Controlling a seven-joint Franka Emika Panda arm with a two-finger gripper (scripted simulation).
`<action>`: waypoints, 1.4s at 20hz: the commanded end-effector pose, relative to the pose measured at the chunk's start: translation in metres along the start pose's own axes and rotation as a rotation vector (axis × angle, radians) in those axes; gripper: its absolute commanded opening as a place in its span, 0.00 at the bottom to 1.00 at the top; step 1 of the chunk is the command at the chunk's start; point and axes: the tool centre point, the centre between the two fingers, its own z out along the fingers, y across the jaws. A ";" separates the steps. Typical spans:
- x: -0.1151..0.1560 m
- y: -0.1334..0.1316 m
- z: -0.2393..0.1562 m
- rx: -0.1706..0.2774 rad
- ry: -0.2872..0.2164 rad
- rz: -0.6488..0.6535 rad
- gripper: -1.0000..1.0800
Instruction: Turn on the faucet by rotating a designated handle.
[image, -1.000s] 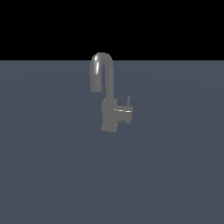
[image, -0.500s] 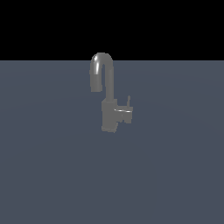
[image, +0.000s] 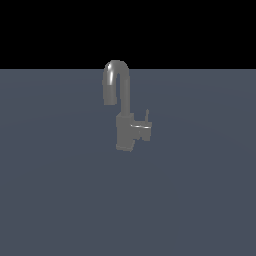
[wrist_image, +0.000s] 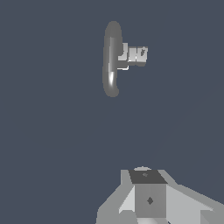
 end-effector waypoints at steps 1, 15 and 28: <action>0.015 0.000 0.003 0.042 -0.033 0.043 0.00; 0.103 0.013 0.029 0.293 -0.231 0.297 0.00; 0.181 0.039 0.079 0.560 -0.438 0.560 0.00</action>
